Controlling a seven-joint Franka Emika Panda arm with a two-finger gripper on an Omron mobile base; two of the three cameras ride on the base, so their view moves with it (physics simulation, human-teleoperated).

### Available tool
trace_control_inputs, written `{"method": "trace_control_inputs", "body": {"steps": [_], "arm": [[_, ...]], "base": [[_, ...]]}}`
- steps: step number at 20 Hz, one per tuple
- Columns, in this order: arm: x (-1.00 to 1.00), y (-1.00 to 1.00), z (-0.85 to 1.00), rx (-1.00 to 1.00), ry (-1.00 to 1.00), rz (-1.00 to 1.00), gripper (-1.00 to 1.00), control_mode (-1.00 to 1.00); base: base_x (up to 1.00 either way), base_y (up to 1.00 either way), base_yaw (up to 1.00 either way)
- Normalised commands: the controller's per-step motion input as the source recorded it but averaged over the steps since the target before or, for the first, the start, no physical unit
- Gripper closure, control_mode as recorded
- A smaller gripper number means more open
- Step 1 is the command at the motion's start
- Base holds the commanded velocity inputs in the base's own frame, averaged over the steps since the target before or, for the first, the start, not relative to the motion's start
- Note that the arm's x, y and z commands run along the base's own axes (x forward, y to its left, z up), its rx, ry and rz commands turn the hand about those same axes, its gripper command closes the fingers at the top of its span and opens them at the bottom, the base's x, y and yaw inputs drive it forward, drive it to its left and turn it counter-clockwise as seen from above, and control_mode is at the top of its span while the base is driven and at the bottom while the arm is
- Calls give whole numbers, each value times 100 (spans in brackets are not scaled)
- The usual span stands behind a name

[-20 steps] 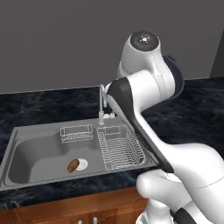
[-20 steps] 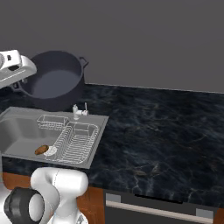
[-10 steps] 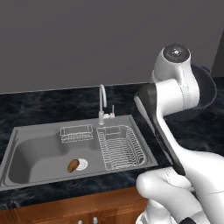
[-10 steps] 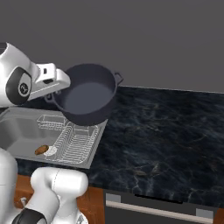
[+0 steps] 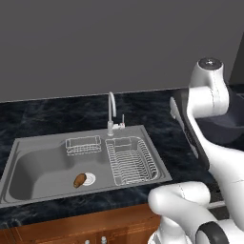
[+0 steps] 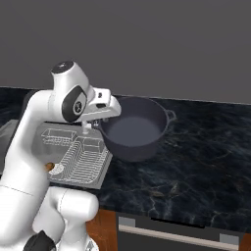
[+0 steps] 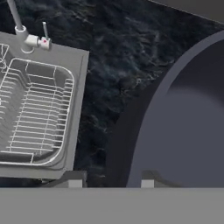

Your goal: Dump the potato from the pot into the sink. Then turn on the water and wash the potato. Then turn off the water and put the potato back in the pot.

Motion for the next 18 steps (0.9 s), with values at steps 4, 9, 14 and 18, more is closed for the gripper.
{"method": "trace_control_inputs", "body": {"steps": [4, 9, 14, 18], "arm": [[57, -100, -59, 11, 23, -9, 100, -100], [57, -73, -65, 5, 19, -7, 100, -100], [54, -35, -54, 1, 16, -6, 100, -100], [51, -18, -51, 0, 12, -5, 100, -100]], "base": [[0, 0, 0], [0, 0, 0], [0, 0, 0], [0, 0, 0]]}}
